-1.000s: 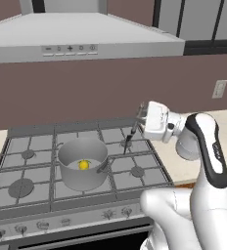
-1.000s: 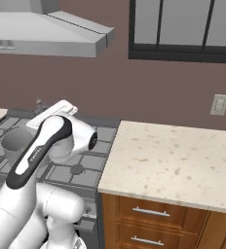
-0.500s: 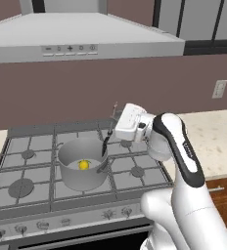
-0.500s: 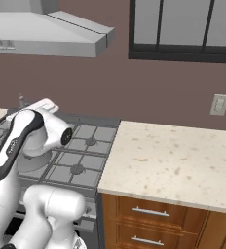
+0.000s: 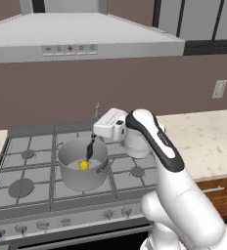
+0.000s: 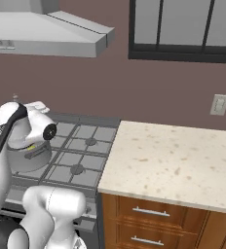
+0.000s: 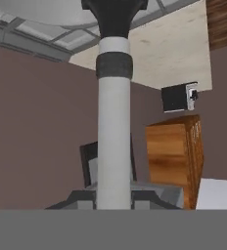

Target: Put the lemon and lemon wedge in the pot. Retrieve the spatula and lightly stir the vegetables in the pot.

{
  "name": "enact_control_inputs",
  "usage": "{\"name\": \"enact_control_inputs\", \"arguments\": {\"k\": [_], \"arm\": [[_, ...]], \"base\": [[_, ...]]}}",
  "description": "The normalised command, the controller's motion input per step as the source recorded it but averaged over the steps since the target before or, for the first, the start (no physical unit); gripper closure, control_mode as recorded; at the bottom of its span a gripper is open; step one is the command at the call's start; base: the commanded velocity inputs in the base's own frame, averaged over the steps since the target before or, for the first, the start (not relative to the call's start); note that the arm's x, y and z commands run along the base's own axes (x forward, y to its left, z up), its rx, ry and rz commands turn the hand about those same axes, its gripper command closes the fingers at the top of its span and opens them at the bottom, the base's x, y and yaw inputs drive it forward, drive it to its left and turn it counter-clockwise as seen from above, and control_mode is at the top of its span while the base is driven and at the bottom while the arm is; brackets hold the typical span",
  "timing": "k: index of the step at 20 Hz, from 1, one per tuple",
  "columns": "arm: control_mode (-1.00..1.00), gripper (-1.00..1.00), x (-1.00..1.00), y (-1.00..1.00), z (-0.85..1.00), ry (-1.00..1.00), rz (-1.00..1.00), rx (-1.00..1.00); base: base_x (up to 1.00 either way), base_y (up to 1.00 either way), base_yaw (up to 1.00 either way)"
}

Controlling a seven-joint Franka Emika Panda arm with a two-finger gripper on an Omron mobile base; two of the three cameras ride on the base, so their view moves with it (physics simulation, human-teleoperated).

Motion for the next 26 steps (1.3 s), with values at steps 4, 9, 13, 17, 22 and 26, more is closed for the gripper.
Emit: {"name": "enact_control_inputs", "arguments": {"k": [4,9,13,17,22,26], "arm": [[-1.00,1.00,0.46,0.03,-0.30,0.04,0.00,-0.03],[-1.00,1.00,0.42,0.06,-0.34,0.00,0.00,-0.08],[-1.00,1.00,0.27,0.10,-0.35,-0.01,0.00,-0.12],[-1.00,1.00,0.17,0.09,-0.21,-0.01,0.00,-0.04],[-1.00,1.00,0.11,0.12,-0.22,0.00,0.00,-0.04],[-1.00,1.00,0.14,0.11,-0.22,0.00,0.00,-0.07]], "base": [[0.00,0.00,0.00],[0.00,0.00,0.00],[0.00,0.00,0.00],[0.00,0.00,0.00],[0.00,0.00,0.00],[0.00,0.00,0.00]]}}
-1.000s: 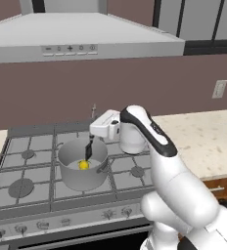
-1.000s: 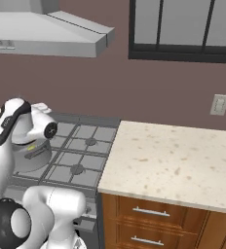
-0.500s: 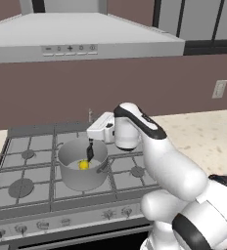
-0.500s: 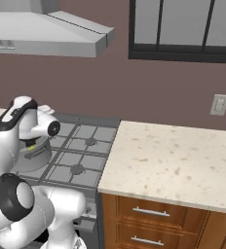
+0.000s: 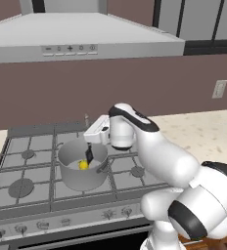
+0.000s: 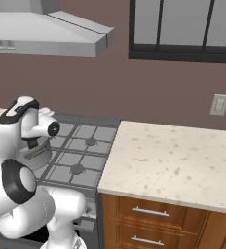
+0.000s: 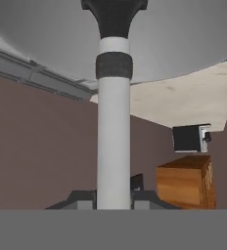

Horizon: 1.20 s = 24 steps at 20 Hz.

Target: Put the lemon and lemon wedge in the pot. Retrieve the spatula and lightly stir the vegetables in the pot.

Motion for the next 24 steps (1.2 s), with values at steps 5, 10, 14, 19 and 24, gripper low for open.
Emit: {"name": "enact_control_inputs", "arguments": {"k": [5,10,14,19,24], "arm": [[-1.00,1.00,0.15,0.05,-0.23,0.00,0.00,-0.10],[-1.00,1.00,0.11,0.10,-0.28,0.00,0.00,-0.10],[-1.00,1.00,0.11,0.18,-0.27,0.00,0.00,-0.09],[-1.00,1.00,0.11,0.18,-0.21,0.00,0.00,-0.01],[-1.00,1.00,0.05,0.11,-0.25,0.00,0.00,0.00]], "base": [[0.00,0.00,0.00],[0.00,0.00,0.00],[0.00,0.00,0.00],[0.00,0.00,0.00],[0.00,0.00,0.00]]}}
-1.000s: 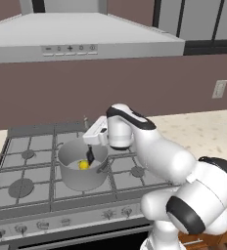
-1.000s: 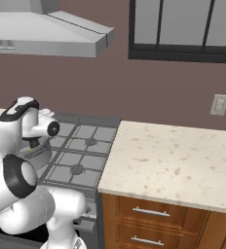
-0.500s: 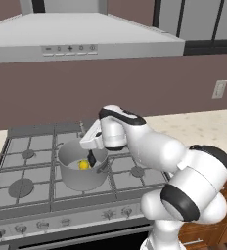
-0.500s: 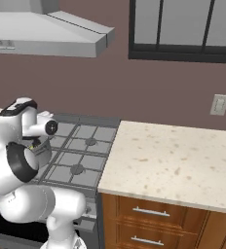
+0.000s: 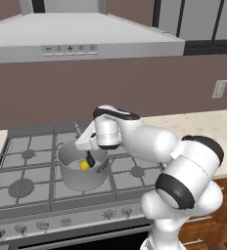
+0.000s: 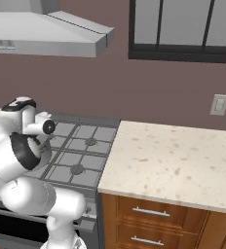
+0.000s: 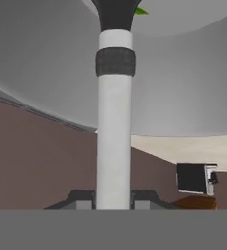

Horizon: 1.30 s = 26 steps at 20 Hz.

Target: Put the lemon and lemon wedge in the pot. Retrieve the spatula and lightly stir the vegetables in the pot.

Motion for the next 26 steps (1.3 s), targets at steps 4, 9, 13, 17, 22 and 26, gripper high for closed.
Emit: {"name": "enact_control_inputs", "arguments": {"k": [4,9,13,17,22,26], "arm": [[-1.00,1.00,0.02,0.01,-0.24,-0.08,0.00,0.00],[-1.00,1.00,0.04,0.10,-0.12,-0.15,0.00,0.00],[-1.00,1.00,0.03,0.27,-0.04,-0.22,0.00,0.05],[-1.00,1.00,-0.01,0.35,-0.09,-0.13,0.00,0.11],[-1.00,1.00,-0.22,0.25,-0.04,0.00,0.00,0.17],[-1.00,1.00,-0.31,0.24,0.00,0.12,0.00,0.26]], "base": [[0.00,0.00,0.00],[0.00,0.00,0.00],[0.00,0.00,0.00],[0.00,0.00,0.00],[0.00,0.00,0.00],[0.00,0.00,0.00]]}}
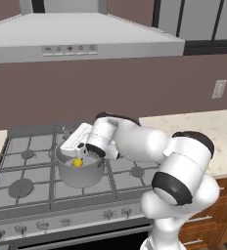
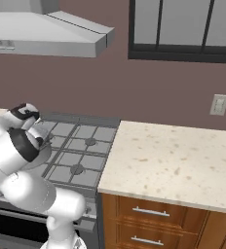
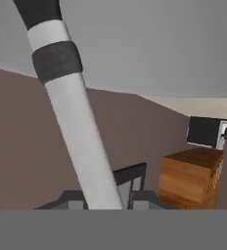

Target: Put the lemon and lemon wedge in the pot. Retrieve the spatula and lightly stir the vegetables in the pot.

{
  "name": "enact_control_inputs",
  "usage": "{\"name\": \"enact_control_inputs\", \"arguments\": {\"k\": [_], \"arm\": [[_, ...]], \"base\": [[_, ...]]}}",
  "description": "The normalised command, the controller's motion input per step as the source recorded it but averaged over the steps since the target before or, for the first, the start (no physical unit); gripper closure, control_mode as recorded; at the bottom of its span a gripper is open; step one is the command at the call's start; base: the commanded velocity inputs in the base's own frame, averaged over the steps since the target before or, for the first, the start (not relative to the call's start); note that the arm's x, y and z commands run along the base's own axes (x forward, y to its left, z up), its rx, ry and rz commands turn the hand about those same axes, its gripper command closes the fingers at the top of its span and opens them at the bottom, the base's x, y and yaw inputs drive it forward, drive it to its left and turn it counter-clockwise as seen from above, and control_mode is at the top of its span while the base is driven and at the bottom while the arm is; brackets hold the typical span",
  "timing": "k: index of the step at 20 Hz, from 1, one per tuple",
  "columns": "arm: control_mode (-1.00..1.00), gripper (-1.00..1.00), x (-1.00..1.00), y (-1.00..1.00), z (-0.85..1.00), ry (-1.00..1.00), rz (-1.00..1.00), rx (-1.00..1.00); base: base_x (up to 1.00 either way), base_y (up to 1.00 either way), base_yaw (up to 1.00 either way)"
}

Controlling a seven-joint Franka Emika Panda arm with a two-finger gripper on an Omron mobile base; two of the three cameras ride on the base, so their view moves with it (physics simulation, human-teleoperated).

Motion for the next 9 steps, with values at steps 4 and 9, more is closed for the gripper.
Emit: {"name": "enact_control_inputs", "arguments": {"k": [4,9], "arm": [[-1.00,1.00,-0.30,0.17,0.02,0.27,0.00,0.34],[-1.00,1.00,-0.33,0.02,0.07,0.36,0.00,0.32]], "base": [[0.00,0.00,0.00],[0.00,0.00,0.00]]}}
